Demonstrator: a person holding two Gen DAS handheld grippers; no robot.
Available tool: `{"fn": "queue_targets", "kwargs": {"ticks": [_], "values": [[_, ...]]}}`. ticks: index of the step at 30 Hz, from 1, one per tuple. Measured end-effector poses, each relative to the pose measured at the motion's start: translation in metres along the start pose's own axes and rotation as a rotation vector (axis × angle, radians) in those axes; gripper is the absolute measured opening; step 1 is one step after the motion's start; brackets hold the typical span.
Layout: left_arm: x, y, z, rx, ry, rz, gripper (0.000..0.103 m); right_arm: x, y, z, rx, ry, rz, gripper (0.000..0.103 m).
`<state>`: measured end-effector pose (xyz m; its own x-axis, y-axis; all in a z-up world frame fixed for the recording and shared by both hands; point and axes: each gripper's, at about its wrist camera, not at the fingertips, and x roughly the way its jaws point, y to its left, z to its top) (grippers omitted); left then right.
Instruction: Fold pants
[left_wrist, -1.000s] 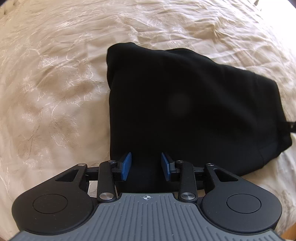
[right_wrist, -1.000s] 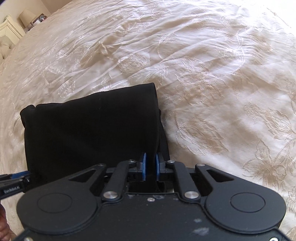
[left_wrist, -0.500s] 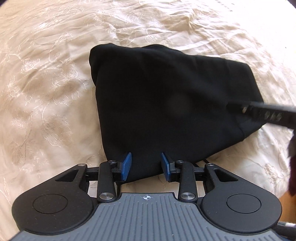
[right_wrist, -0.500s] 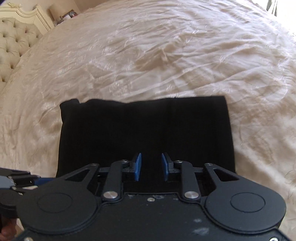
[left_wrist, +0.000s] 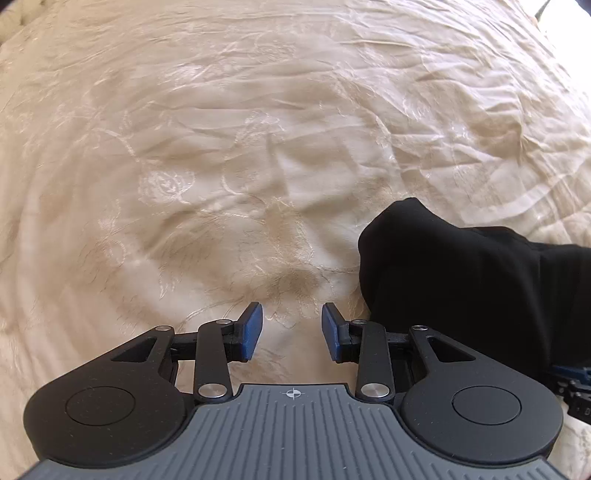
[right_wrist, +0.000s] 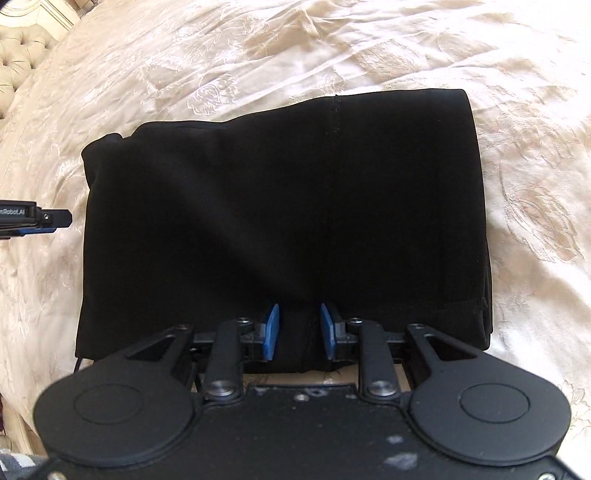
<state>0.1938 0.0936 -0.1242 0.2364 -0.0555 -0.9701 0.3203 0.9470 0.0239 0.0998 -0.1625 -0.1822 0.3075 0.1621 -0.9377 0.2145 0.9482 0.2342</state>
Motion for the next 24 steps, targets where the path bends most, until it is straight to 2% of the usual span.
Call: {"fn": "queue_targets", "kwargs": {"ticks": [3, 4, 8, 17, 21, 24], "values": [[0.017, -0.004, 0.003, 0.032, 0.055, -0.117, 0.034, 0.001, 0.001, 0.0, -0.005, 0.008, 0.002, 0.025], [0.022, -0.007, 0.003, 0.037, 0.073, -0.134, 0.034, 0.001, 0.0, 0.001, -0.003, 0.011, 0.004, 0.025], [0.035, -0.011, 0.015, 0.075, 0.067, -0.109, 0.033, 0.002, 0.0, 0.001, 0.009, 0.022, 0.014, 0.024], [0.039, -0.009, 0.067, 0.039, -0.017, -0.105, 0.033, 0.002, -0.004, 0.004, 0.021, 0.036, 0.029, 0.024], [0.016, -0.01, 0.077, -0.005, -0.068, -0.089, 0.033, 0.001, -0.005, 0.005, 0.023, 0.039, 0.033, 0.024], [-0.019, -0.021, 0.068, -0.006, -0.146, -0.07, 0.034, 0.001, -0.004, 0.005, 0.023, 0.04, 0.033, 0.024]]}}
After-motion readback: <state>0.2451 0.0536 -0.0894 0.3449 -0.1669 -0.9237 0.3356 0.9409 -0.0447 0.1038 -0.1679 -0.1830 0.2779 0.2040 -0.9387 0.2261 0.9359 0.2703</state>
